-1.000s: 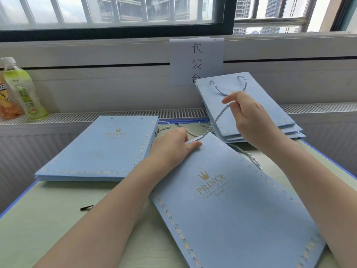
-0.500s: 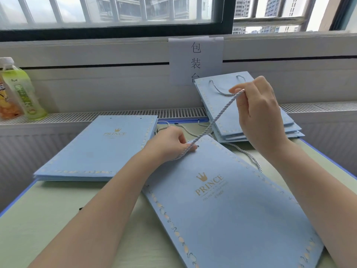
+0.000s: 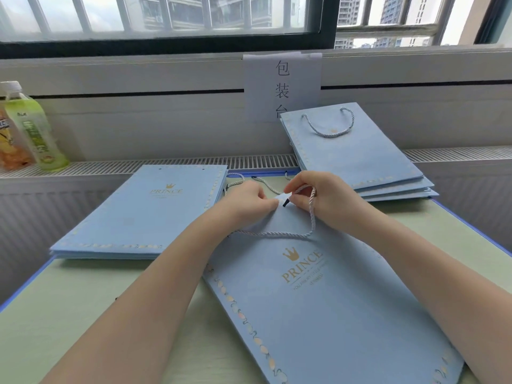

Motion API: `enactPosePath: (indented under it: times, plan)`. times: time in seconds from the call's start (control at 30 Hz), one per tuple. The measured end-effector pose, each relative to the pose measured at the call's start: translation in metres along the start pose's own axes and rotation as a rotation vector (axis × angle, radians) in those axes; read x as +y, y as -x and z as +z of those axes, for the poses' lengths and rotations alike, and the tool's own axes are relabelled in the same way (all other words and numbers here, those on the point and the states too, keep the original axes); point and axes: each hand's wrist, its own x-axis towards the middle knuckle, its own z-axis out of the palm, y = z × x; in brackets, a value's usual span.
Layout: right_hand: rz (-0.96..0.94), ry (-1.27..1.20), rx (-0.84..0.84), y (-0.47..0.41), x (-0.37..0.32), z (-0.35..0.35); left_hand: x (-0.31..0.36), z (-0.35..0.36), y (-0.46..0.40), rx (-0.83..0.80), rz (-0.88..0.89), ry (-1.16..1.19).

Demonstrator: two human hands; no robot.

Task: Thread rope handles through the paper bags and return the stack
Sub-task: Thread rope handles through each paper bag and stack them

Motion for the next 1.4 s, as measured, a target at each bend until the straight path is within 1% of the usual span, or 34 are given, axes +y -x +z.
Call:
enactPosePath:
  times: [0.1,0.2,0.37,0.5,0.67,0.73,0.8,0.93,1.13,1.27,1.4]
  plan:
    - [-0.127,0.129,0.024,0.001,-0.001,0.005,-0.002,0.0,0.0,0.014,0.023,0.026]
    - [-0.191,0.205,0.022,0.0,-0.002,0.006,-0.004,0.0,-0.001,0.027,0.046,0.048]
    - [-0.211,0.22,0.019,0.001,-0.003,0.007,-0.004,-0.001,0.0,0.056,0.068,0.116]
    - [-0.187,0.185,0.024,0.002,-0.005,0.006,-0.002,-0.007,0.003,0.025,0.015,0.28]
    - [-0.164,0.128,0.013,0.001,-0.008,0.006,-0.005,-0.014,0.003,-0.083,-0.138,0.478]
    - [-0.168,0.088,0.017,0.002,-0.009,0.006,-0.011,-0.017,0.002,-0.139,-0.189,0.603]
    - [-0.171,0.059,0.019,0.002,-0.01,0.005,-0.015,-0.02,0.001,-0.216,-0.186,0.684]
    - [-0.15,0.015,-0.008,0.003,-0.009,0.004,-0.021,-0.021,0.0,-0.356,-0.147,0.711]
    - [-0.137,-0.081,-0.046,0.002,-0.01,0.001,-0.016,-0.025,0.007,-0.43,-0.207,0.872]
    - [-0.148,-0.109,-0.06,0.003,-0.011,0.0,-0.021,-0.024,0.003,-0.426,-0.216,0.851]
    - [-0.136,-0.136,-0.07,0.003,-0.012,0.002,-0.024,-0.023,0.0,-0.387,-0.223,0.706]
